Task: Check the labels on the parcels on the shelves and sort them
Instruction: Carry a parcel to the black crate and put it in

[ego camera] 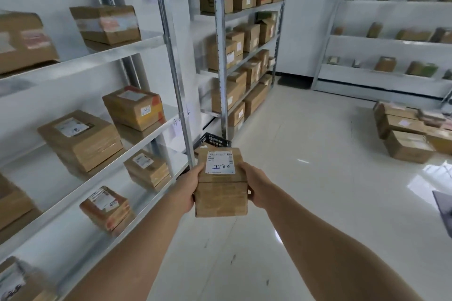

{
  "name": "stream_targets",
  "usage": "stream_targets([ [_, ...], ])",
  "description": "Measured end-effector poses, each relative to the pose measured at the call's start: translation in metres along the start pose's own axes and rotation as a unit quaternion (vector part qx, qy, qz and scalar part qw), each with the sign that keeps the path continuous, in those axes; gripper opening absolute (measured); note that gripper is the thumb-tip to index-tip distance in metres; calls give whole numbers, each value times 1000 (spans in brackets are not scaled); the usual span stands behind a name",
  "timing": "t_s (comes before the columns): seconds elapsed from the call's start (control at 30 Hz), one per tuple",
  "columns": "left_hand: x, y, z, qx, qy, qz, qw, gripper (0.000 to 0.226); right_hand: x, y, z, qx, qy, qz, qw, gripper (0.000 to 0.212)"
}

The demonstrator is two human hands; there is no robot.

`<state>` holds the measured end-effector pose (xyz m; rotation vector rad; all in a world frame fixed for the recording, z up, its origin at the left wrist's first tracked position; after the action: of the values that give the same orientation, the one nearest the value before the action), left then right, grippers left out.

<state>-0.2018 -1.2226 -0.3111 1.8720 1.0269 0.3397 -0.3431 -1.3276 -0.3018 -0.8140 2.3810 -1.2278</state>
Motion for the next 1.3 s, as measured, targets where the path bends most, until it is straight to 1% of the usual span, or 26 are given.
stream_targets([
  [0.23, -81, 58, 105, 12, -5, -12, 1000, 30, 51, -92, 109, -3, -1, -9, 1000, 23],
  [0.4, -130, 85, 177, 21, -8, -17, 1000, 31, 83, -135, 187, -11, -7, -19, 1000, 22],
  [0.53, -170, 106, 248, 17, 23, -41, 999, 31, 110, -179, 270, -15, -27, -45, 999, 22],
  [0.67, -213, 138, 317, 8, 50, -80, 996, 31, 134, -237, 352, -15, -50, -77, 996, 23],
  [0.8, -245, 168, 369, 0, 76, -116, 990, 30, 144, -289, 426, -15, -79, -125, 989, 30],
  [0.9, -248, 181, 404, 6, 121, -143, 982, 30, 136, -317, 473, -19, -113, -174, 978, 29],
  [0.97, -246, 188, 426, 4, 133, -153, 979, 33, 127, -327, 495, -20, -134, -184, 974, 29],
  [1.1, -230, 198, 479, 6, 172, -168, 971, 31, 104, -345, 545, -37, -166, -207, 963, 26],
  [1.2, -209, 204, 524, 3, 199, -197, 960, 33, 78, -361, 591, -43, -172, -226, 958, 23],
  [1.3, -184, 218, 573, 1, 217, -226, 950, 31, 39, -373, 639, -51, -185, -241, 951, 25],
])
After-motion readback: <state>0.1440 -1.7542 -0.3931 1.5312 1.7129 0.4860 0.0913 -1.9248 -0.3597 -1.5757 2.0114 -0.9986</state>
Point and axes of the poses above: each hand's wrist, its own z-axis towards the middle knuckle, its own x-axis out of the back of the hand, y = z × x, the point moved 9 cm from there along z, towards the middle knuckle, and after that the axes turned 6 degrees about -z, right-handed, at the moved point
